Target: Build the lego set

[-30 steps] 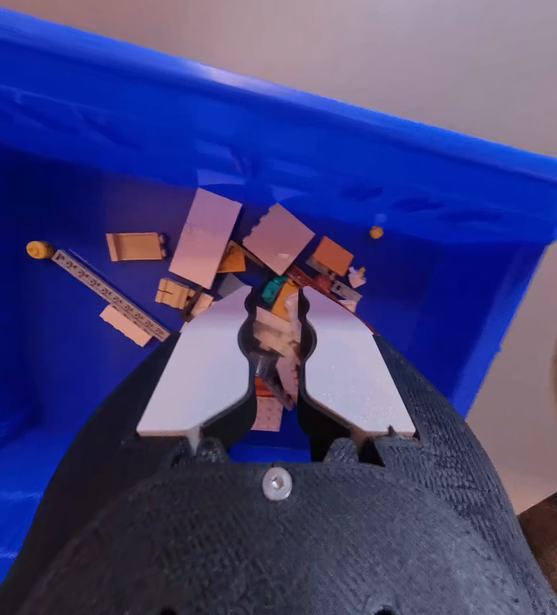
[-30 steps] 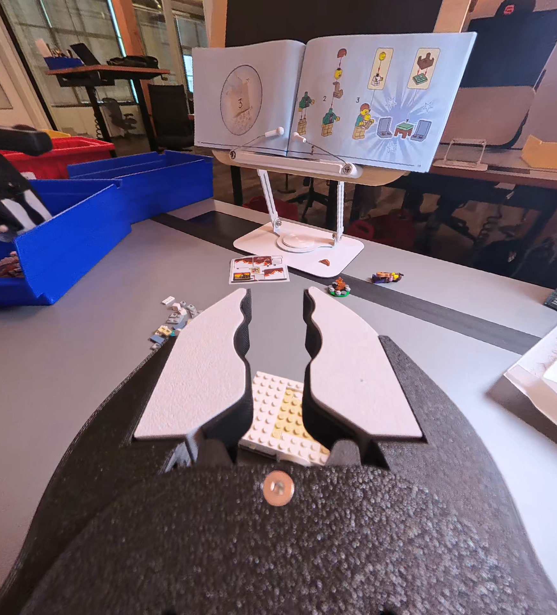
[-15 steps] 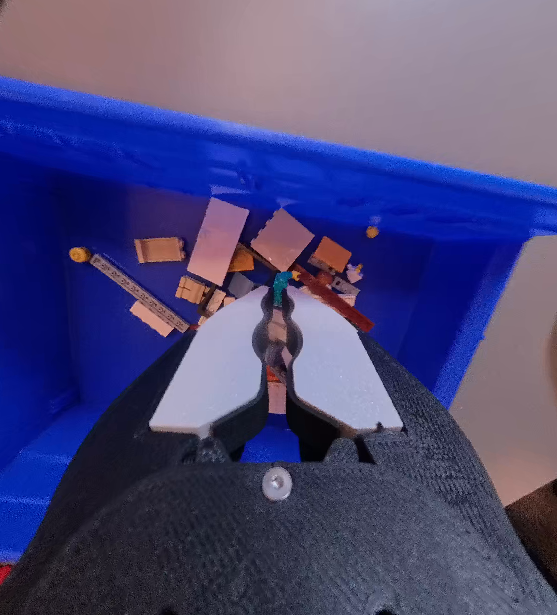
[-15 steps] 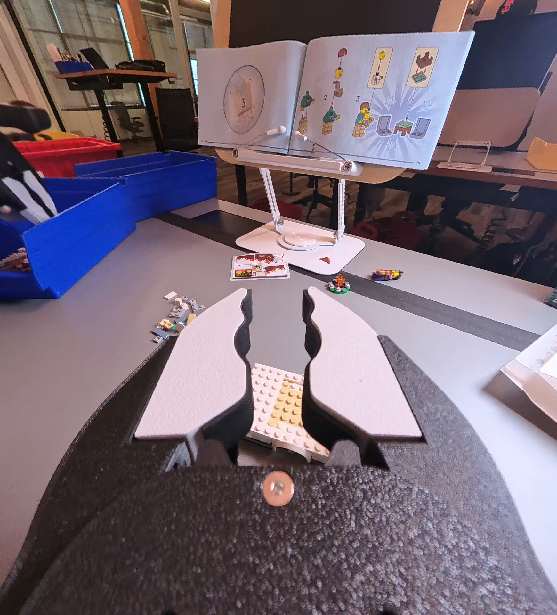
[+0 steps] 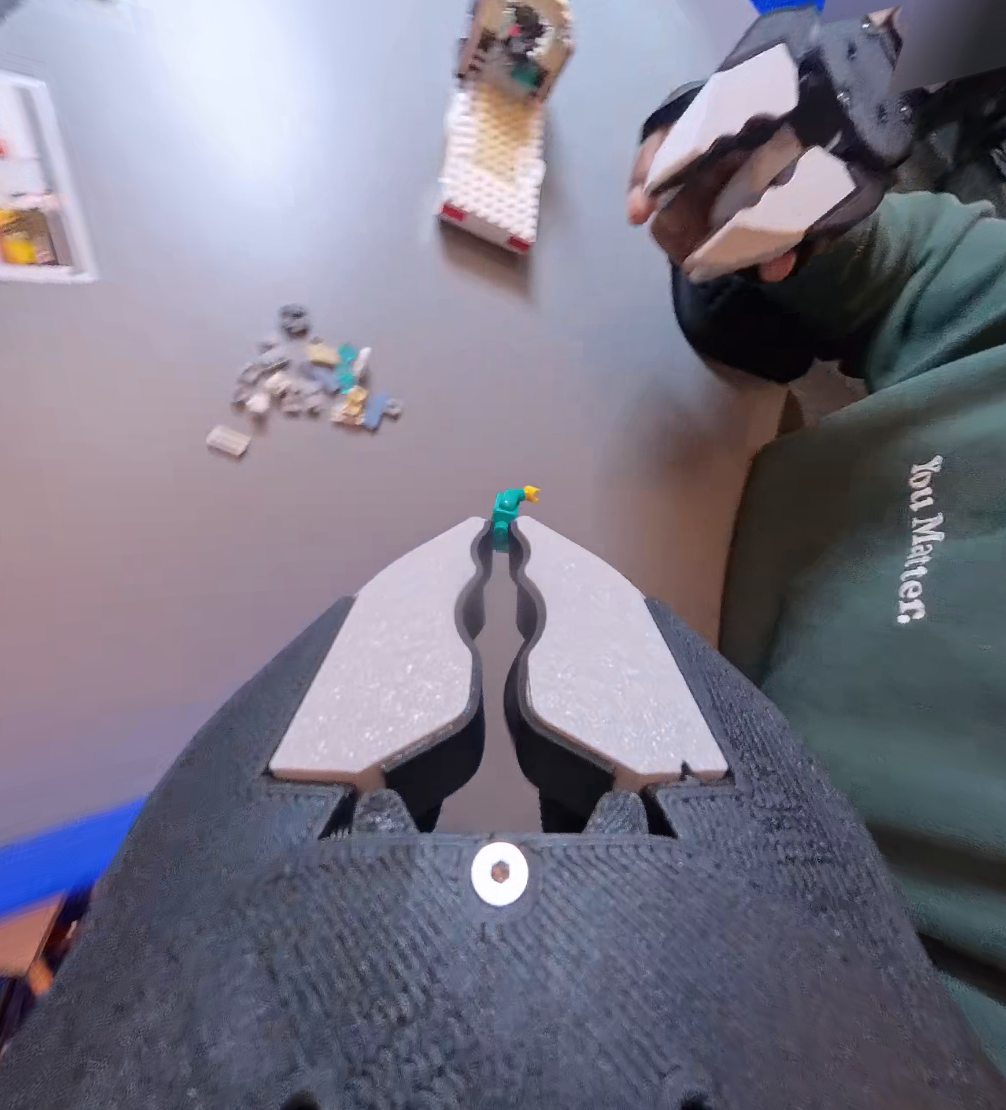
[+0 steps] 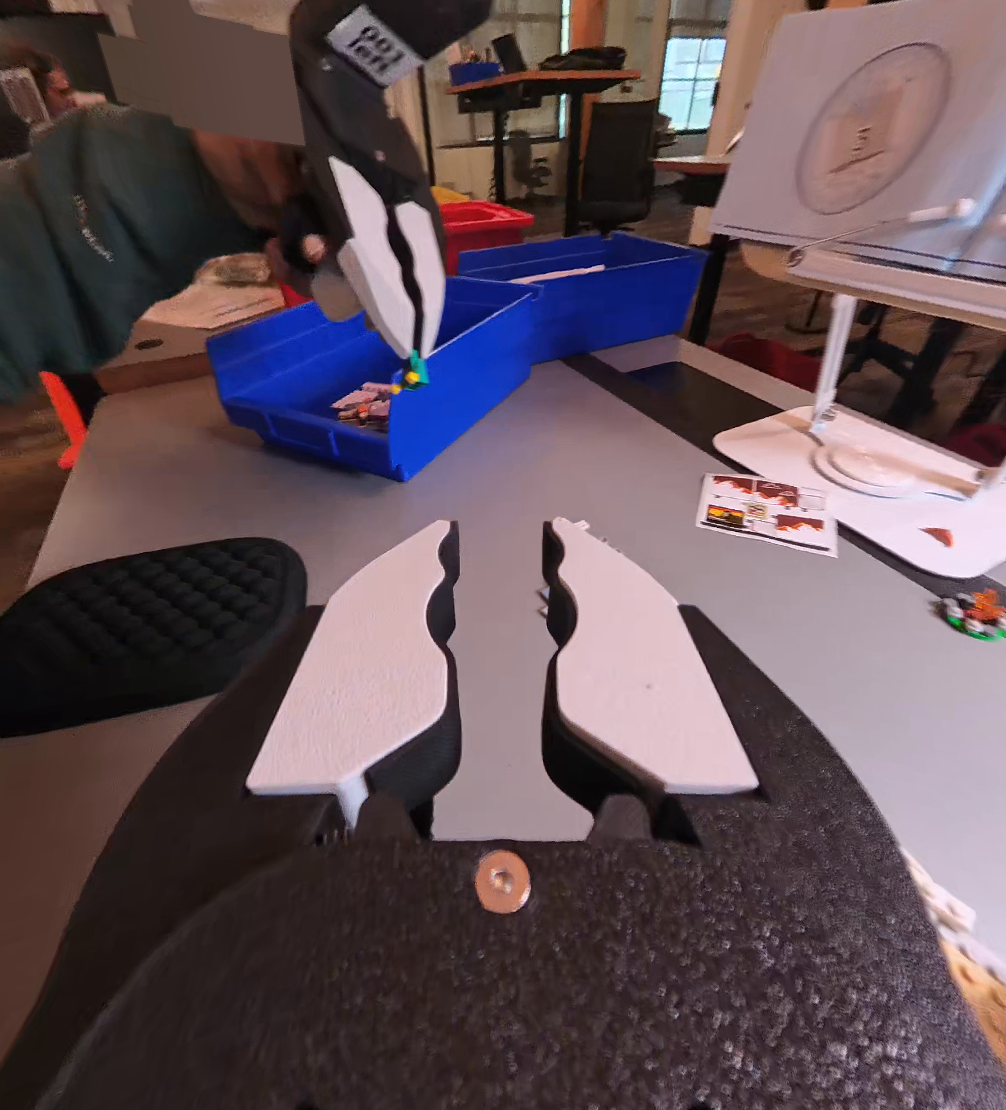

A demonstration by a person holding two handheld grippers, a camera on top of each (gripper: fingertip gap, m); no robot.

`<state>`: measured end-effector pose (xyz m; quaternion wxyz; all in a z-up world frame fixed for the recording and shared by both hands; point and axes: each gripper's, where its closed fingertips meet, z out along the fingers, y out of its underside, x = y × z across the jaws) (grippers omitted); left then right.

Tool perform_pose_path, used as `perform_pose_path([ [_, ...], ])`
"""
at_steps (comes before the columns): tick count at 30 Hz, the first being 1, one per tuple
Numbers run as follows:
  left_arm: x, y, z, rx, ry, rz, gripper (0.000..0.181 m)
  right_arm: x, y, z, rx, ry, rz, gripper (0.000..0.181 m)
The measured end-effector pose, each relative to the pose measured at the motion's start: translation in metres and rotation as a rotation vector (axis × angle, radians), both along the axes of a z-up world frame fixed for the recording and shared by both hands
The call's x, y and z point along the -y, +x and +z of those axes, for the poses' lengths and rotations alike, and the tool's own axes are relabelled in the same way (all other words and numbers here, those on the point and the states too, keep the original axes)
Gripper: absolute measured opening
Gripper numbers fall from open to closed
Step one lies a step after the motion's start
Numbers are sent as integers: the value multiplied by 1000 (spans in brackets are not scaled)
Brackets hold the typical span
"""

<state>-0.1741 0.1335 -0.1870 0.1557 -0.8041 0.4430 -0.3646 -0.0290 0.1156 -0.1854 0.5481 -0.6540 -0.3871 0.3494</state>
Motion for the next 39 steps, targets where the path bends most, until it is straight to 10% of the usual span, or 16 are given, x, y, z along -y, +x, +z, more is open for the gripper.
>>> perform_pose_path([
  [8,36,115,-31,-49,34,-295,5,16,-25,-33,120,-109,88,29],
  [15,31,139,-30,-89,133,-359,20,16,-8,-51,185,-166,91,8],
  [23,-58,-3,30,-158,413,78,20,18,17,-117,484,-169,66,8],
  [30,-66,-161,-42,-516,320,306,20,17,31,-135,599,-180,54,8],
  [39,-16,-228,-114,-704,83,234,25,18,43,-133,579,-207,36,24],
])
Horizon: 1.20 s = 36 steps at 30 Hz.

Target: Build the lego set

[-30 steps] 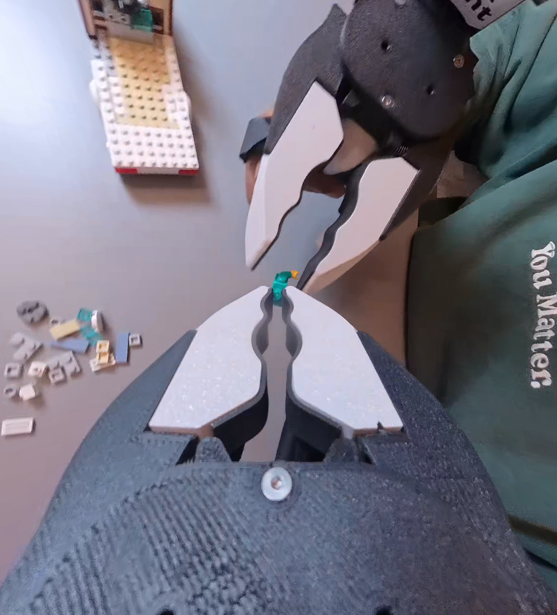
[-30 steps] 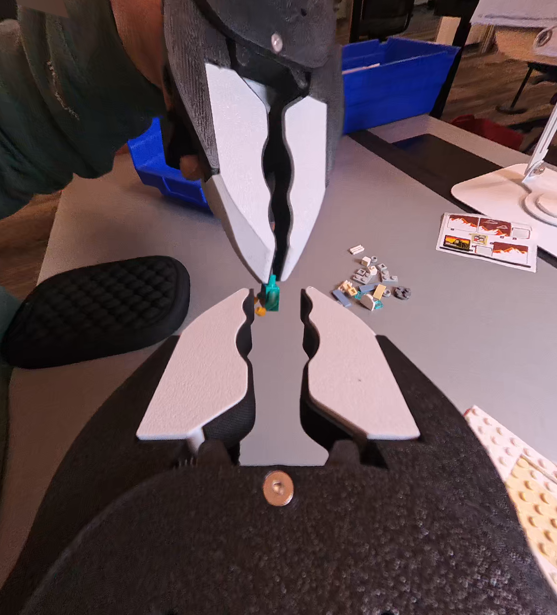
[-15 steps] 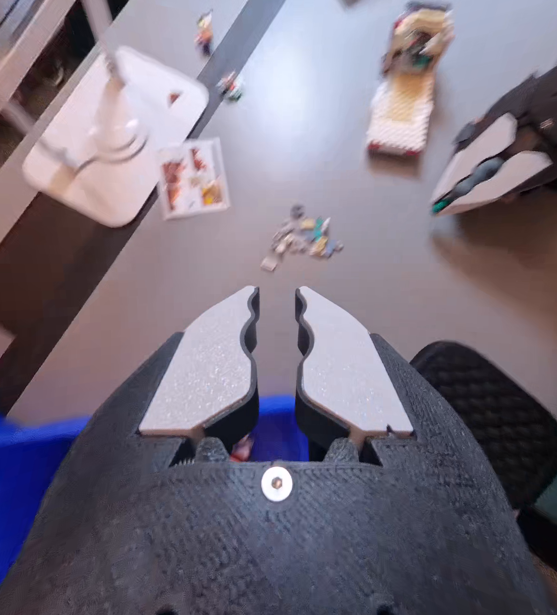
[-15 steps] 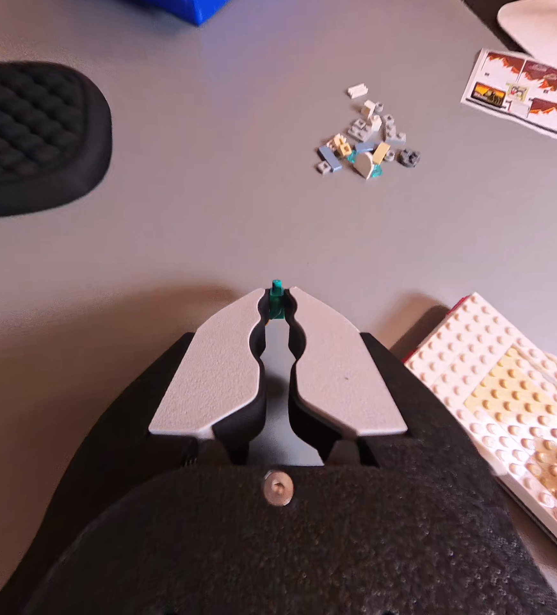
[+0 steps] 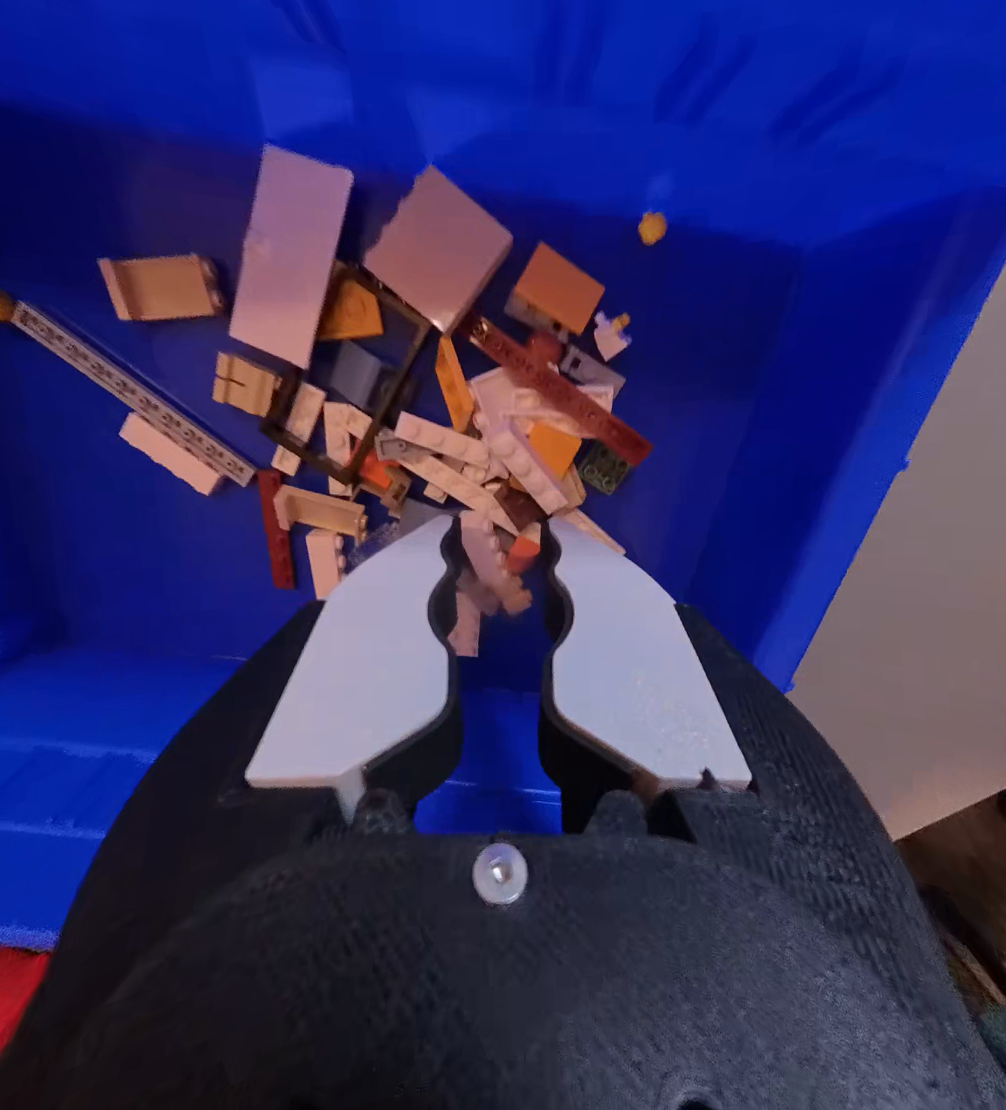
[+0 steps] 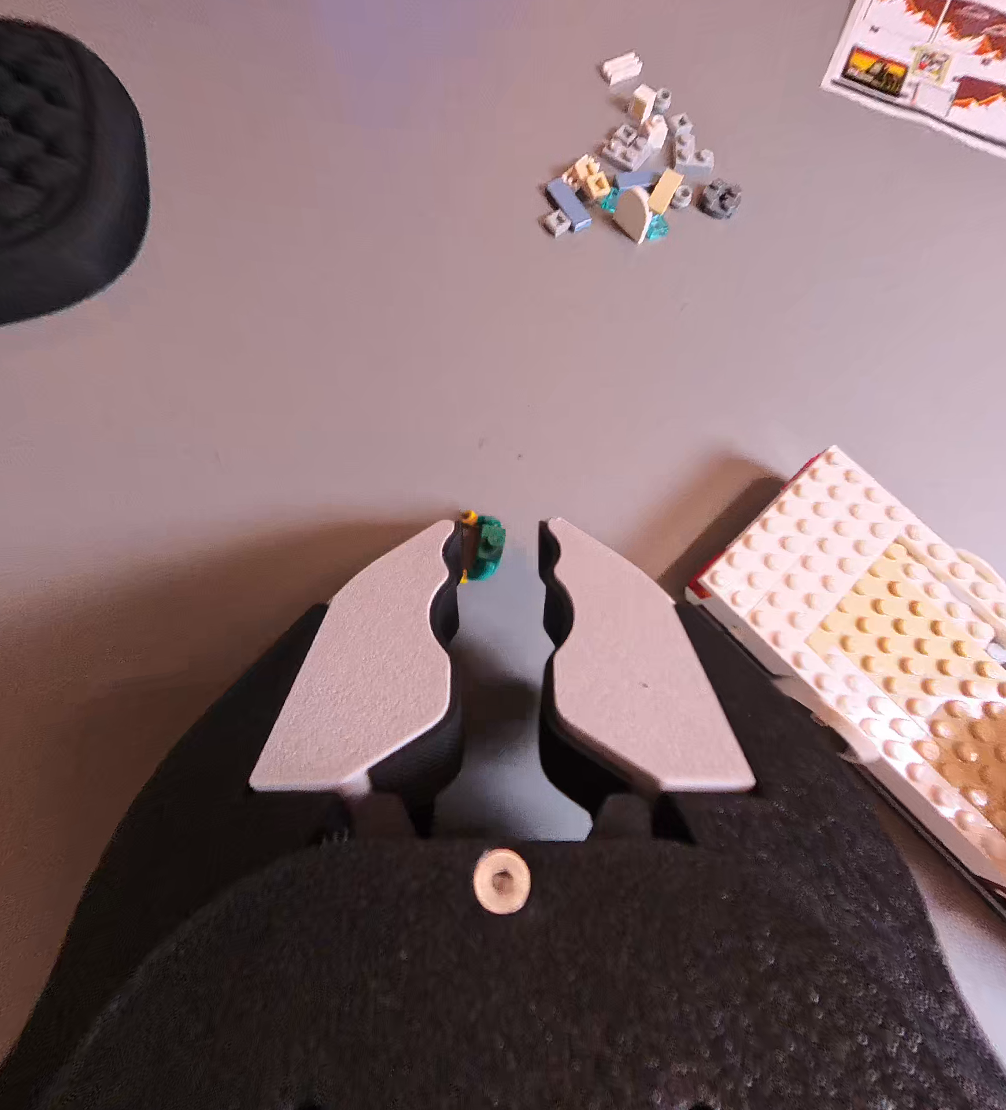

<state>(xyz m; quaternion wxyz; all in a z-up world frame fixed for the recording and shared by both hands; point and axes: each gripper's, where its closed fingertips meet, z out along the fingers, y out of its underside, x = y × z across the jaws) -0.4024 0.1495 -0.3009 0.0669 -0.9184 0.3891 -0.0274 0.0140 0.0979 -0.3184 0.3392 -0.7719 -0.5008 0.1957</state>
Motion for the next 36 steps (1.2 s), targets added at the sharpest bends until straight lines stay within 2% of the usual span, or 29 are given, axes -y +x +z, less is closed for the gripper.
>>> perform_pose_path([
  [3,7,-4,-12,-35,-34,-28,26,-4,0,14,-83,7,-15,25],
  [6,6,-3,-18,-36,-34,-40,15,-8,1,22,-134,21,-35,25],
  [8,2,-5,-14,-39,-2,-48,7,-10,4,22,-137,26,-44,25],
  [11,0,-6,4,23,48,-24,7,-10,7,21,-136,32,-54,25],
  [14,3,-14,12,18,67,-15,20,-11,7,21,-142,33,-57,25],
  [18,-7,11,-1,91,113,-52,39,-11,6,22,-143,34,-53,25],
  [22,-15,28,-19,102,93,-87,30,-11,7,21,-128,51,-55,25],
  [24,-3,30,-20,106,-1,-117,22,-10,8,21,-127,51,-57,25],
  [26,10,21,-20,38,-59,-167,23,-10,10,20,-128,46,-60,25],
  [28,20,-2,-16,-74,-108,-162,22,-11,11,20,-131,44,-62,25],
  [30,8,-29,-8,-199,-34,-109,21,-11,11,20,-135,41,-62,25],
  [32,-6,-34,0,-172,43,-31,22,-11,11,20,-134,40,-61,25],
  [36,-12,-31,8,-118,99,-18,29,-11,12,19,-128,40,-61,25],
])
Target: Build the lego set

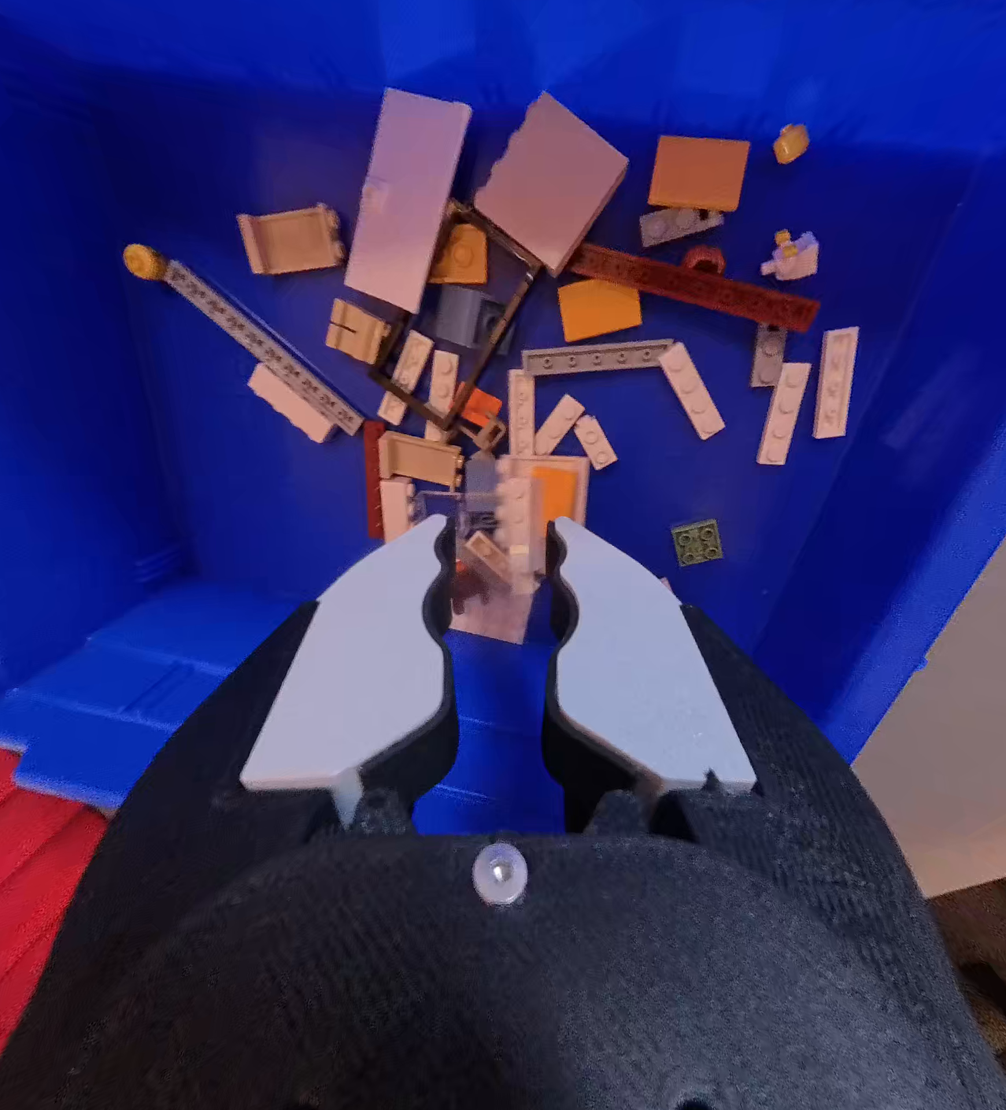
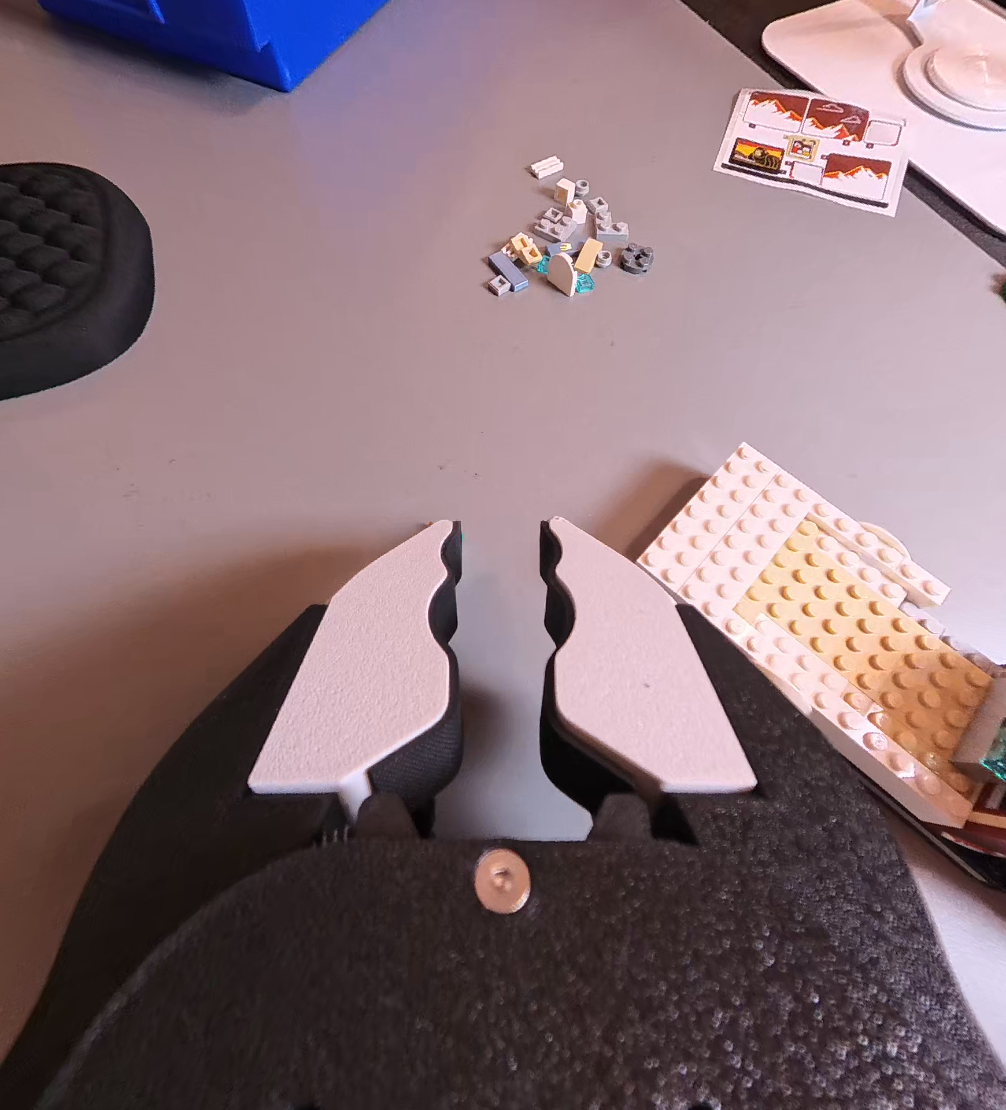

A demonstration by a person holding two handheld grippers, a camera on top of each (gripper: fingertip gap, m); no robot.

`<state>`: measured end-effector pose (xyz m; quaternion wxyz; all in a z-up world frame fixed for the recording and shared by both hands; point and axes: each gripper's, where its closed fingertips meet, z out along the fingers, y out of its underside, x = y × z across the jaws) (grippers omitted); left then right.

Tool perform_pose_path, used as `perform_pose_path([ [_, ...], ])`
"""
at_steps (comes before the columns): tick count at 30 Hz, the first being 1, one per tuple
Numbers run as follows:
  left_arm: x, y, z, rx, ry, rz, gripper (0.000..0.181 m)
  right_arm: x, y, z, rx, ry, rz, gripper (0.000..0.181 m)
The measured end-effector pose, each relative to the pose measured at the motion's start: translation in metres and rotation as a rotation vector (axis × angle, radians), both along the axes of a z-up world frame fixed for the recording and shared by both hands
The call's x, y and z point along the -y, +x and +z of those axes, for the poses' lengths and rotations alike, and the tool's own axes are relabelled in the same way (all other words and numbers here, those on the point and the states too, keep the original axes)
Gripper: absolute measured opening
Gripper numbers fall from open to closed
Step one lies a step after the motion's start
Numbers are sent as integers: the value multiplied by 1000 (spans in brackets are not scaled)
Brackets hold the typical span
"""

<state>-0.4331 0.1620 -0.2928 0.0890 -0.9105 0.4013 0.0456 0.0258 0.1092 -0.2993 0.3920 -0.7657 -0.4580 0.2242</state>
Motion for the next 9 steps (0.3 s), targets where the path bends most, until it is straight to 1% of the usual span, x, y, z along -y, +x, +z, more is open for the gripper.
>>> perform_pose_path([
  [3,-9,-7,3,-18,38,47,28,0,0,-1,4,-3,1,25],
  [6,0,-12,-11,-28,-48,59,27,1,-1,-3,16,0,5,25],
  [9,6,-14,-22,-68,-103,50,18,1,-1,-1,17,9,6,24],
])
